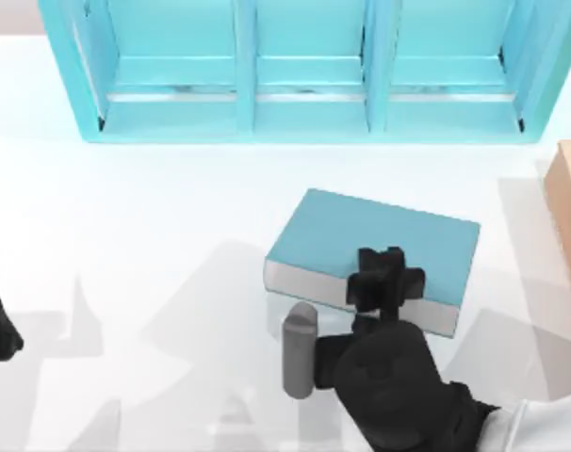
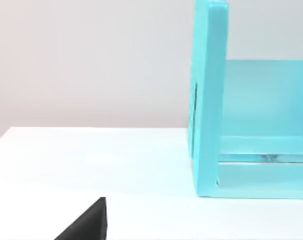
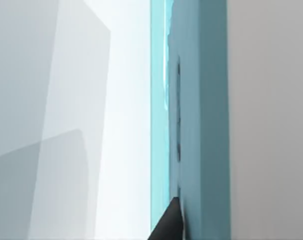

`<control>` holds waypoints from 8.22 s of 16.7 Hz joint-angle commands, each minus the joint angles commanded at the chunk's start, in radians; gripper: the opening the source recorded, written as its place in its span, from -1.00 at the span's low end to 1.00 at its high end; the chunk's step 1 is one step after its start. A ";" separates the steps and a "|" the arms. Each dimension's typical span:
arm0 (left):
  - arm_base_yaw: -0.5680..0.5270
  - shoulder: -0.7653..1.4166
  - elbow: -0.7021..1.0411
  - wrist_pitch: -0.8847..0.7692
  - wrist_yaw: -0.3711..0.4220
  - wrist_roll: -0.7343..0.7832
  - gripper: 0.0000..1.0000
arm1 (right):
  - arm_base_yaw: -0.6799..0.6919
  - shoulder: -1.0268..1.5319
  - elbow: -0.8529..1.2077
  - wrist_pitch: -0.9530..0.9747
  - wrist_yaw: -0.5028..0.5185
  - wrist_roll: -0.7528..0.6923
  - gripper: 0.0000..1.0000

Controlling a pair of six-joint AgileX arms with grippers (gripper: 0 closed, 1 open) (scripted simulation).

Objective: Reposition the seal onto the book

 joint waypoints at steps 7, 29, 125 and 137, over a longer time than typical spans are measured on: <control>0.000 0.000 0.000 0.000 0.000 0.000 1.00 | 0.000 0.001 0.000 0.002 0.000 0.000 -0.55; 0.000 0.000 0.000 0.000 0.000 0.000 1.00 | 0.035 0.002 0.002 -0.033 0.016 0.036 1.00; 0.000 0.000 0.000 0.000 0.000 0.000 1.00 | -1.366 0.157 0.711 -1.660 -0.923 0.884 -1.00; 0.000 0.000 0.000 0.000 0.000 0.000 1.00 | -1.014 0.026 1.114 -2.081 -0.948 1.162 -1.00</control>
